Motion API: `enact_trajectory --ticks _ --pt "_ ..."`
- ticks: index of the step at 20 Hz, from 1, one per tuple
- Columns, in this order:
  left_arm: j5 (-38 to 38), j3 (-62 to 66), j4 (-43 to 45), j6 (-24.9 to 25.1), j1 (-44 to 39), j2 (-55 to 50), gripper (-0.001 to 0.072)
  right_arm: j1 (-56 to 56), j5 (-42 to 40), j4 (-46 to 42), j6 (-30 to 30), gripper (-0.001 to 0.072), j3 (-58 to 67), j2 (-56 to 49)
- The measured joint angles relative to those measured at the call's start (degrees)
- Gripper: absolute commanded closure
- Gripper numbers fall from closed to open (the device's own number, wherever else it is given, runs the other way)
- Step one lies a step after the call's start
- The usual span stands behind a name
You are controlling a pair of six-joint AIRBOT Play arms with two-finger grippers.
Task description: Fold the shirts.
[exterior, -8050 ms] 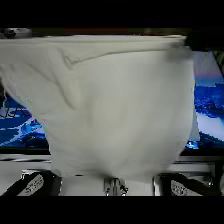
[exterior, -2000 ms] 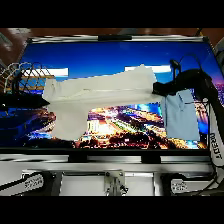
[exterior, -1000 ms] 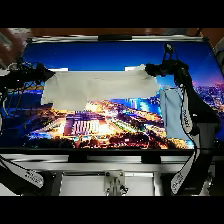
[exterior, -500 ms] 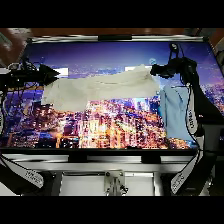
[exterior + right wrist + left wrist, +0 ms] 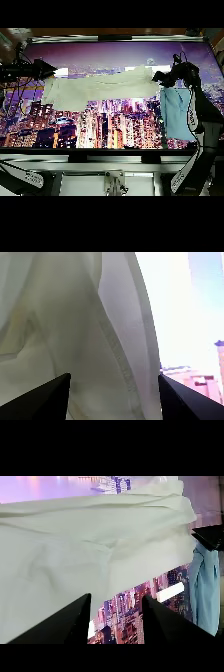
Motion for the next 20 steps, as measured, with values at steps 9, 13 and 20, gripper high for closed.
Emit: enact_trajectory --ticks 9,13,20 --pt "-0.4 0.0 0.0 0.2 -6.8 2.3 0.0340 2.9 -2.6 5.0 1.4 0.0647 -0.1 -2.3" --pt "-0.5 0.0 -1.4 0.2 -7.8 2.7 0.0486 3.3 -4.4 6.2 1.9 0.0650 -0.1 -1.3" --pt "-0.2 -0.8 -3.3 0.2 -14.6 2.6 0.0678 4.7 -9.2 8.1 0.4 0.0651 -0.1 13.1"
